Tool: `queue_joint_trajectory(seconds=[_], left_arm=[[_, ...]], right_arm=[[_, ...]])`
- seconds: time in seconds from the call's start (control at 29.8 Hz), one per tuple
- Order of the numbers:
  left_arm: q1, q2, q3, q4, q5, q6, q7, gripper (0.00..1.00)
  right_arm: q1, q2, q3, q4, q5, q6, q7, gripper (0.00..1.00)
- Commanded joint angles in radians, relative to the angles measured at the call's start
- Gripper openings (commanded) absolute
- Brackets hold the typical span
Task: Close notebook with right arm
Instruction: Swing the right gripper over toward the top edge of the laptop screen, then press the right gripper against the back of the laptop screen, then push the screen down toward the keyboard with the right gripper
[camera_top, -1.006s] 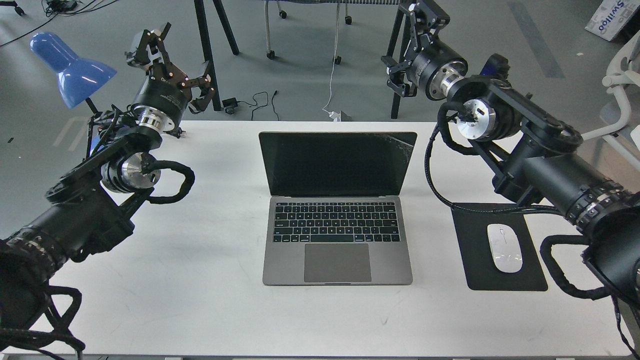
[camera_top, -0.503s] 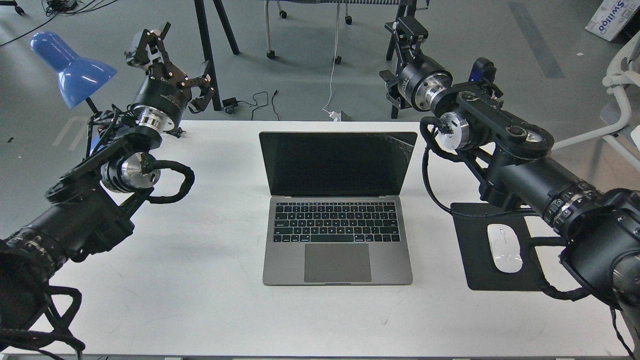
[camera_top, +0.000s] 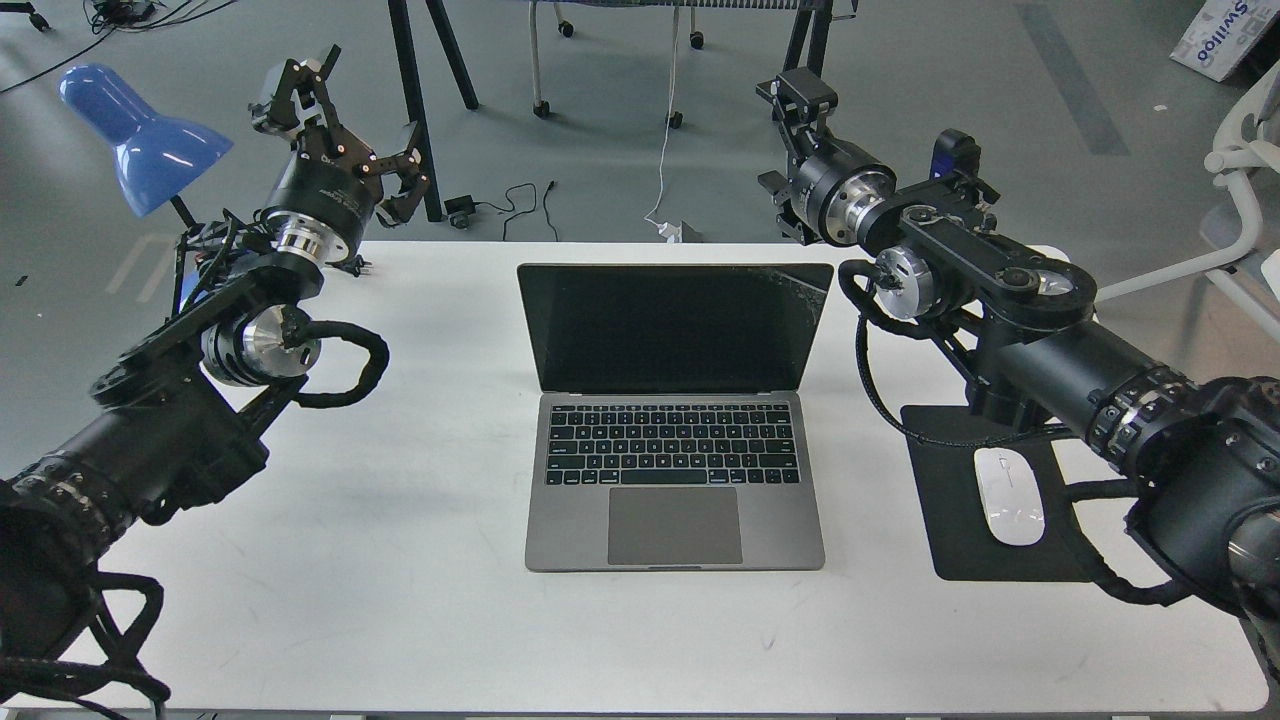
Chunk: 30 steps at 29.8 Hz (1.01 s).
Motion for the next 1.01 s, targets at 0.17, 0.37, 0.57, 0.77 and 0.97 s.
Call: queue_joint_trajectory(seconds=[0.17, 0.37, 0.57, 0.77, 0.97], left_arm=[[-0.001, 0.000, 0.000, 0.001, 0.000, 0.000, 0.000, 1.00], [-0.001, 0.000, 0.000, 0.000, 0.000, 0.000, 0.000, 1.00], [0.000, 0.000, 0.000, 0.000, 0.000, 0.000, 0.000, 1.00], [0.000, 0.000, 0.000, 0.000, 0.000, 0.000, 0.000, 1.00], [0.000, -0.002, 0.000, 0.001, 0.000, 0.000, 0.000, 1.00]], right_arm=[[0.000, -0.001, -0.063, 0.009, 0.001, 0.084, -0.005, 1.00], [-0.002, -0.008, -0.064, 0.010, 0.002, 0.174, -0.006, 1.00], [-0.017, -0.062, -0.096, 0.093, 0.002, 0.291, -0.009, 1.00], [-0.046, -0.174, -0.185, 0.252, 0.004, 0.345, -0.011, 1.00], [-0.083, -0.234, -0.190, 0.361, 0.002, 0.411, -0.011, 1.00]])
